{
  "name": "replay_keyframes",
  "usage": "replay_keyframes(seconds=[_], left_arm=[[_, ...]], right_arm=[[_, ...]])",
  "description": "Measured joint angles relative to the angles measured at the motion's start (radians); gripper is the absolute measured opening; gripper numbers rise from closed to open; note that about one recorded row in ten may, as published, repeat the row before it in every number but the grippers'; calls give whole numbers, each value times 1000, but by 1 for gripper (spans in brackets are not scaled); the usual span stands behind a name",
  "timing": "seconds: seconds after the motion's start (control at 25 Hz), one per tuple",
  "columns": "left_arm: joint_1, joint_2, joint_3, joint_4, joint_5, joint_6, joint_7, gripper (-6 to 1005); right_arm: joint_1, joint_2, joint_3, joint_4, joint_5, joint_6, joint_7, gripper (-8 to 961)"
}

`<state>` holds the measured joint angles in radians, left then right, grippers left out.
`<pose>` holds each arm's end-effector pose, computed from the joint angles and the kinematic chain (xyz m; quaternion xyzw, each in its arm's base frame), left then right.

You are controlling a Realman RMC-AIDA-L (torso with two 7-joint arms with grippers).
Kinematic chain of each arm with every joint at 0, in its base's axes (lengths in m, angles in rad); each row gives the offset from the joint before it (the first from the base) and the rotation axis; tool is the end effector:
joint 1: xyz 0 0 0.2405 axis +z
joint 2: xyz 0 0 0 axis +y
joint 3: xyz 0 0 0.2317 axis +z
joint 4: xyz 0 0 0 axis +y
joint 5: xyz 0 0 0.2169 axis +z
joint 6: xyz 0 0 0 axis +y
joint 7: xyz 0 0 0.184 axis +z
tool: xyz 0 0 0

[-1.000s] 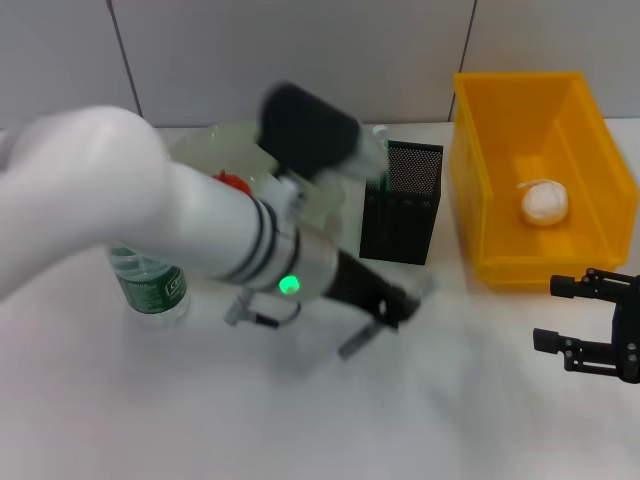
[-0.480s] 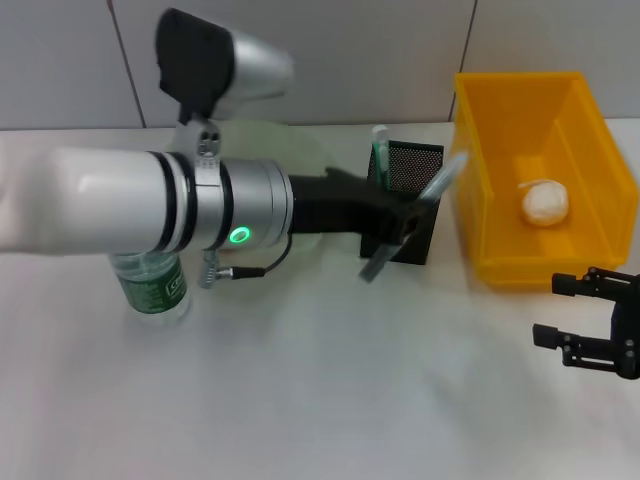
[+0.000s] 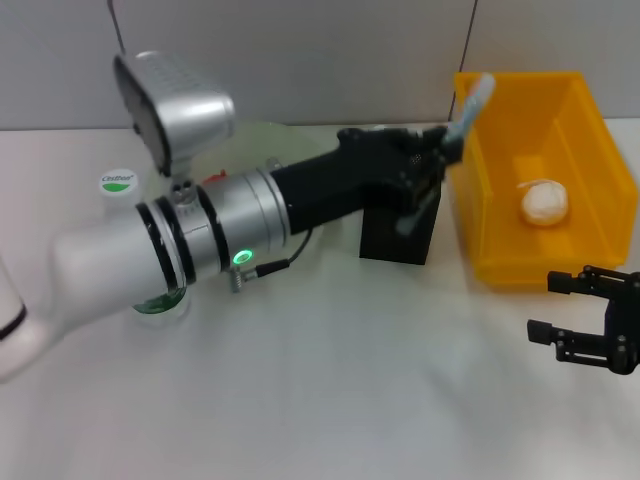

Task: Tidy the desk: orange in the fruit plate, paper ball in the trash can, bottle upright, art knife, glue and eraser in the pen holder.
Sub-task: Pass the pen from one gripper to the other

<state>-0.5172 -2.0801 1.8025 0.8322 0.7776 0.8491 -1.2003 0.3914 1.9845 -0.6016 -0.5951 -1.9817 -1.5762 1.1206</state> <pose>-0.0814 0.3752 -0.0939 -0.8906 -0.1666 -0.3785 0.1894 0.2992 0.3108 0.0169 -0.9360 0.1774 0.2147 0.2151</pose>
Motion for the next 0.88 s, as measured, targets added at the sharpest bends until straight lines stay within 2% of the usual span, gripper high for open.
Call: replay_keyframes(seconds=[0.04,0.16,0.2,0.24,0.32,0.36,0.4,0.6,0.76,0.88], left_arm=[[0,0,0,0,0,0,0,177],[-34,0,84,-116,-298,31,283,177],[-55,0,142,-170,-455,54,413,177],[-55,0,142,-170,-455,54,413,177],[-82,0,237,-222,-680,84,571,177],[-82,0,237,-222,-680,84,571,177],[-97,0,291,-238,-802,87,645,177],[-117,0,336,-246,-892,88,703,178],[-115,0,337,-246,-895,91,705,178],[-93,0,337,-247,-898,120,700,178]], right_arm=[[1,1,-2,0,-1,3,0,740],[3,3,-4,0,-2,4,3,740],[6,5,-4,0,-2,4,8,740],[6,5,-4,0,-2,4,8,740],[11,9,-5,0,-2,4,13,740],[11,9,-5,0,-2,4,13,740],[13,12,-6,0,-2,4,14,740],[15,15,-3,0,-3,4,14,740],[14,15,7,0,1,3,15,740],[12,17,60,0,9,-19,14,740]])
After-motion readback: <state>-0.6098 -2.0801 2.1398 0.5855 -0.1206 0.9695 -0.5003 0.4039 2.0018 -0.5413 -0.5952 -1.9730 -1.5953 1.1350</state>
